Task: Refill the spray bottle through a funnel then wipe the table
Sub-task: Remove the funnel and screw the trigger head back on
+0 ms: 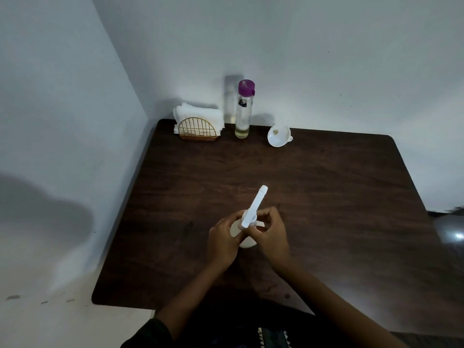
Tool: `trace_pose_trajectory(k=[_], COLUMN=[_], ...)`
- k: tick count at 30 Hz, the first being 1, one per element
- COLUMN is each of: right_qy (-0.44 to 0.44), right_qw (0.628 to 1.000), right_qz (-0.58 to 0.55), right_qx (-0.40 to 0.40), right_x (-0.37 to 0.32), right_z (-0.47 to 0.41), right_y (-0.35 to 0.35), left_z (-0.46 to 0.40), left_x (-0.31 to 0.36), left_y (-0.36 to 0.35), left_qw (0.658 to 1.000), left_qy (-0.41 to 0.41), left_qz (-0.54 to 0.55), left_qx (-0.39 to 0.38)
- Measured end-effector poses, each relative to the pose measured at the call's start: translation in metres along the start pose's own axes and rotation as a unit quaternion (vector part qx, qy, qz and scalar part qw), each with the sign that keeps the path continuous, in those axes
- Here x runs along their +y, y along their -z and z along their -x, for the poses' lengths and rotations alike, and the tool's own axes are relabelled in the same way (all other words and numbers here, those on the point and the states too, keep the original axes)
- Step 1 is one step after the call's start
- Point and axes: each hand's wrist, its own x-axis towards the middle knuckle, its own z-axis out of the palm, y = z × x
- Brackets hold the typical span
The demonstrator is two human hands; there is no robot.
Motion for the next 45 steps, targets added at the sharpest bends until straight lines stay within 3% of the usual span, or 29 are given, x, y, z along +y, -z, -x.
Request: trace_pose_trajectory(k=[6,15,21,27,33,39,45], right_qy=[0.009,-0.012,-0.001,-0.012,-0.068,-0.074,-0.053], right_qw=[0.993,1.000,0.989,0.997,0.987,0.978,0.979], right_qz=[0.051,0.001,0.103,0.076,0.063,0.090,0.101], right_qx=[-0.107,0.019,-0.105,0.006,0.128,0.176,0.172], right_x=[0.009,-0.006,0.006,-0.003,-0.003,-0.009,-0.007], right_z=[0.001,0.002,-0.002,-0.001,0.006,0.006,0.000], right_y=[0.008,-0.007,0.008,-0.004,-0.018,-0.023,-0.019], left_z=[0.001,0.001,0.001,0.004,0.007,0.009,0.007], left_x=[-0.012,-0.005,-0.010,-0.002,0.000,0.004,0.011], left_y=[0.000,0.001,0.000,0.000,-0.008,-0.011,-0.012], left_qw=[1.000,1.000,1.000,0.999,1.000,0.999,0.999], left_qy=[0.006,-0.005,-0.004,-0.028,0.005,0.023,0.020], left_qz=[-0.009,-0.002,0.000,0.004,-0.006,-0.013,-0.004], left_qx=[0.007,0.011,0.003,0.026,0.026,0.034,0.040])
